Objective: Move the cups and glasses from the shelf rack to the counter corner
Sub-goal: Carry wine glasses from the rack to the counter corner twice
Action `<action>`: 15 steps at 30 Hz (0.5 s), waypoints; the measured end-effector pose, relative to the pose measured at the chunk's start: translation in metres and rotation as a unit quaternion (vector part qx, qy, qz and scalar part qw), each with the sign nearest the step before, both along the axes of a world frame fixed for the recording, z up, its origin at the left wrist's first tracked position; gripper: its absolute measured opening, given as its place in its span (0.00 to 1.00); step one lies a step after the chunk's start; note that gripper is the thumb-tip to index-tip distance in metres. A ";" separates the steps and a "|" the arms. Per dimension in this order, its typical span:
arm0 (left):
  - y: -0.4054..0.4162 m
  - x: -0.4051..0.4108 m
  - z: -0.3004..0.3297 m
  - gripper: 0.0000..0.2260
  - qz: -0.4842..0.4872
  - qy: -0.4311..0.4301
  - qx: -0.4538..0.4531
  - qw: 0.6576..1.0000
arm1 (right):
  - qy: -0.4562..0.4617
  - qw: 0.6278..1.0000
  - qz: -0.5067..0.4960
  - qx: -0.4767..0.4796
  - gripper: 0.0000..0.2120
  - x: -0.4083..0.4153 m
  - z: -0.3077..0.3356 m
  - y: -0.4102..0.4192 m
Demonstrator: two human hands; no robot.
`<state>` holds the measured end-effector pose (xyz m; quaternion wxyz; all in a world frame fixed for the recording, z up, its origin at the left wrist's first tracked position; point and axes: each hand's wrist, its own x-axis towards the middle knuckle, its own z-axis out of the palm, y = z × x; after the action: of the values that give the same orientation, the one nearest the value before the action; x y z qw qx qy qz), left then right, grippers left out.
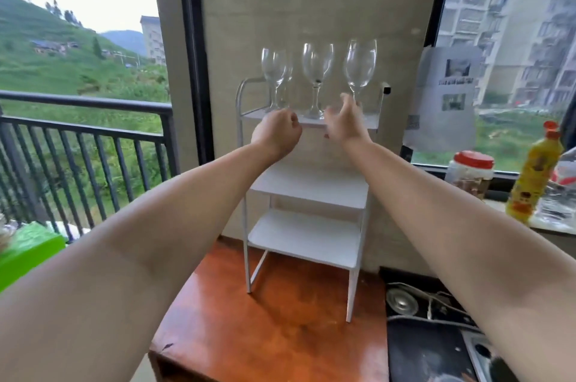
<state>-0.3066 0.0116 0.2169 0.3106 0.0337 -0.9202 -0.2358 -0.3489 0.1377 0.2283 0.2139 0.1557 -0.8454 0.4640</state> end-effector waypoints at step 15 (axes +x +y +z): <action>-0.005 -0.117 0.037 0.13 -0.095 -0.035 0.128 0.987 | -0.212 0.916 -0.023 -0.338 0.17 -0.085 0.038 -0.006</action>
<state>-0.4239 0.0066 0.2542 0.2474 -0.0063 -0.8917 -0.3791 -0.4339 0.1315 0.2664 0.0797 -0.0477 -0.6667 0.7395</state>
